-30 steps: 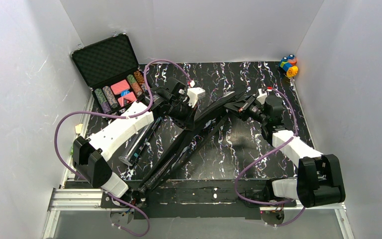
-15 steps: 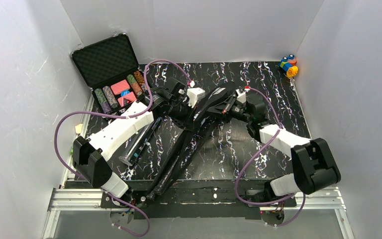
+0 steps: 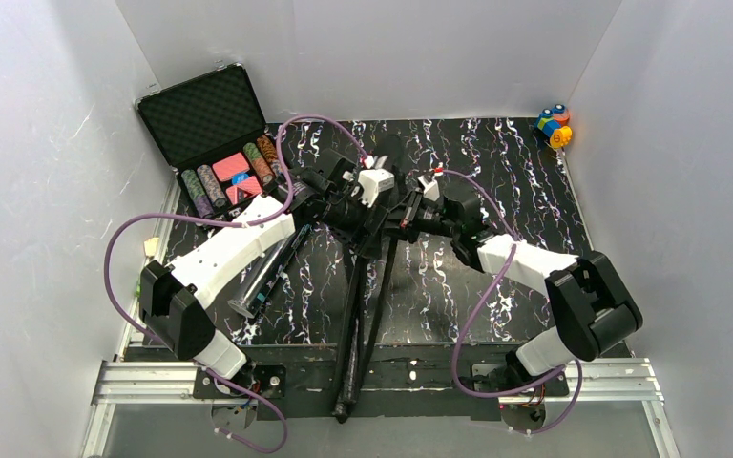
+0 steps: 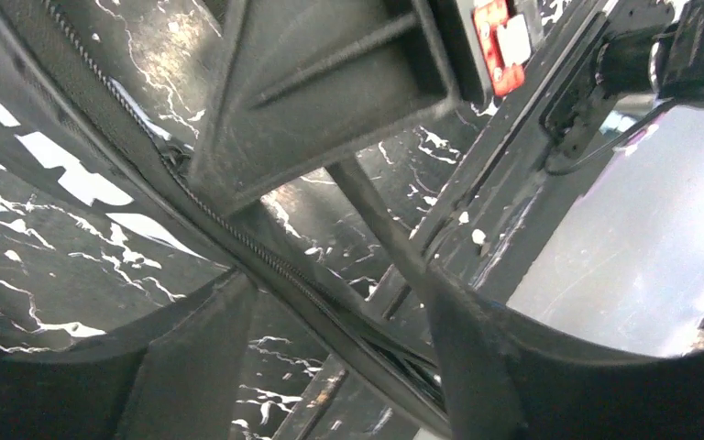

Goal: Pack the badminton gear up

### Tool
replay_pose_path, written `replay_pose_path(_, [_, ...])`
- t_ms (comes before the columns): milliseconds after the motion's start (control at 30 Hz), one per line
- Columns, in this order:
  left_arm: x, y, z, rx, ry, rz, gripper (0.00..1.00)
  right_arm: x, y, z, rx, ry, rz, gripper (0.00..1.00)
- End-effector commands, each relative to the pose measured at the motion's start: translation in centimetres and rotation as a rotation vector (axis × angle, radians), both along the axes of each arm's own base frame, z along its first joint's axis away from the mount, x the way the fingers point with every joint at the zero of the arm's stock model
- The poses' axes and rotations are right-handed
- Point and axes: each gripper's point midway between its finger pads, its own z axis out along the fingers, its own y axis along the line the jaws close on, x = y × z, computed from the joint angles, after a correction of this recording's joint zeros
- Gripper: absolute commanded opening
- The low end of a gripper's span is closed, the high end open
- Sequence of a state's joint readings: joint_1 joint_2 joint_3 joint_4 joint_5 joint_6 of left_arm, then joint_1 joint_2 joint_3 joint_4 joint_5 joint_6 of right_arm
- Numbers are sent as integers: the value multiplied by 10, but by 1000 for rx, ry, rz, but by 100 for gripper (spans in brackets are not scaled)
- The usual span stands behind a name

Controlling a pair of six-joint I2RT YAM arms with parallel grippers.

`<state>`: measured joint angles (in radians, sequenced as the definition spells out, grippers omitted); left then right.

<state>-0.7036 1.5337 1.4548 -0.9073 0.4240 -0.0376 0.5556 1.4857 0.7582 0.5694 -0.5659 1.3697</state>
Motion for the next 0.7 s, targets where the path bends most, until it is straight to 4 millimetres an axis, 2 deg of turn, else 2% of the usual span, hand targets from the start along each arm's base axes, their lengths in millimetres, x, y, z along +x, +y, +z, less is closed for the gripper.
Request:
replay_pose_path(0, [1, -8, 33, -102, -77, -44, 73, -17, 8, 27, 19, -90, 99, 1])
replay_pose_path(133, [9, -3, 48, -128, -94, -34, 85, -27, 2, 15, -44, -88, 126, 1])
replay_pose_path(233, [34, 9, 53, -138, -124, 41, 85, -33, -3, 8, -85, -93, 139, 1])
replay_pose_path(300, [58, 19, 54, -148, -148, 117, 82, -36, -6, 7, -99, -101, 136, 1])
replay_pose_path(400, [84, 28, 44, -137, -123, 195, 74, -38, -8, 8, -110, -108, 132, 1])
replay_pose_path(533, [88, 18, 24, -140, -30, 167, 73, -38, -8, 9, -111, -115, 132, 1])
replay_pose_path(667, [89, 2, 13, -171, 70, 152, 74, -39, -6, 8, -122, -117, 136, 1])
